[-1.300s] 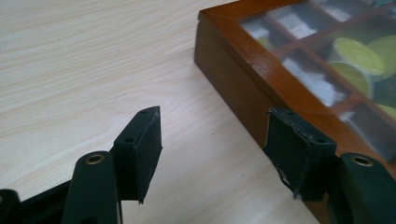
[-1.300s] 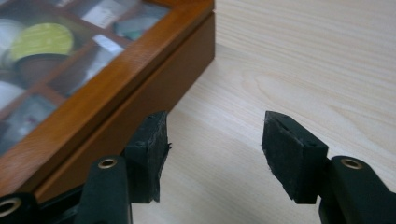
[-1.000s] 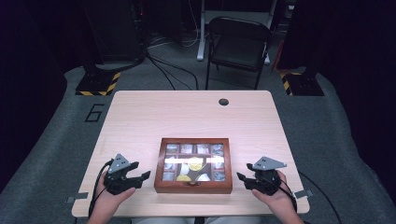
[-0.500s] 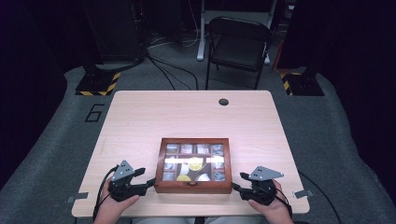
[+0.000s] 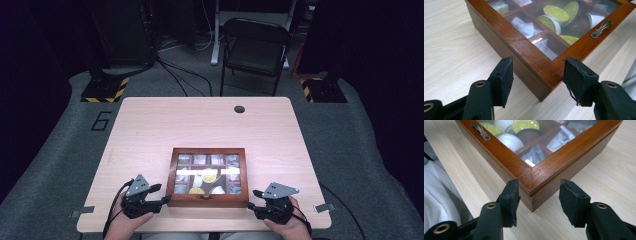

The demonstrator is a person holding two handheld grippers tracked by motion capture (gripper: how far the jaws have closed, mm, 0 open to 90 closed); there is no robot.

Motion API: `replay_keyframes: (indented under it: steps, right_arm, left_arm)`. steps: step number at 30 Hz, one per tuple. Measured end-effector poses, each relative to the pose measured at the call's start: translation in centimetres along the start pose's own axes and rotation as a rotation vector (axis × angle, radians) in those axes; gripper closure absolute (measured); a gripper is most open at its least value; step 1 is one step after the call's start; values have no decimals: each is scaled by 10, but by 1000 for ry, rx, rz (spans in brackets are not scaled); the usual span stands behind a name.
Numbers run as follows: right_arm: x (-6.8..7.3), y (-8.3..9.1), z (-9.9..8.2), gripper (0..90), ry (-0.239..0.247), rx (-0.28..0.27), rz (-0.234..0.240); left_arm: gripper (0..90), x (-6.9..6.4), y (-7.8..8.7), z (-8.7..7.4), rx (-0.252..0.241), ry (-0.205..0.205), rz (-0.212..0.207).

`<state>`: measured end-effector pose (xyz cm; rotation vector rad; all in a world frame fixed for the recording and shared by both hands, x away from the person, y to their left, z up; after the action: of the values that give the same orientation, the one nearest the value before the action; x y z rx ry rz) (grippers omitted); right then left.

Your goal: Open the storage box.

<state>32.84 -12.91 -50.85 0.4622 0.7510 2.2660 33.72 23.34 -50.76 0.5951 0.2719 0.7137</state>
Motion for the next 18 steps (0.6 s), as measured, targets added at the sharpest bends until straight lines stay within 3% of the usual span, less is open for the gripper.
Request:
replay_keyframes:
  steps: [2,7,13,18]
  right_arm:
    - [0,-2,0,523,5,9,4]
    - [1,-9,-2,532,30,35,-9]
    - [3,-14,-3,538,37,59,-5]
    - [2,-16,-2,529,36,48,3]
  left_arm:
    - [415,-1,-1,0,2,1,-5]
    - [415,-7,-5,-5,56,-49,-8]
    - [431,-11,-10,-8,86,-59,-17]
    - [435,-11,-14,-9,110,-66,-15]
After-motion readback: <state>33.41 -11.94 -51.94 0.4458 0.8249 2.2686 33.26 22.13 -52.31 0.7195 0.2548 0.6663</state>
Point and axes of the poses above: each handheld gripper's, and its own axes: y roughly backward along the jaws, z roughly out of its top, x roughly to its left, the point moved 5 cm from there along -y, roughly forward along the jaws, and after that the axes turned 6 degrees about -y, right-handed, at the moved point
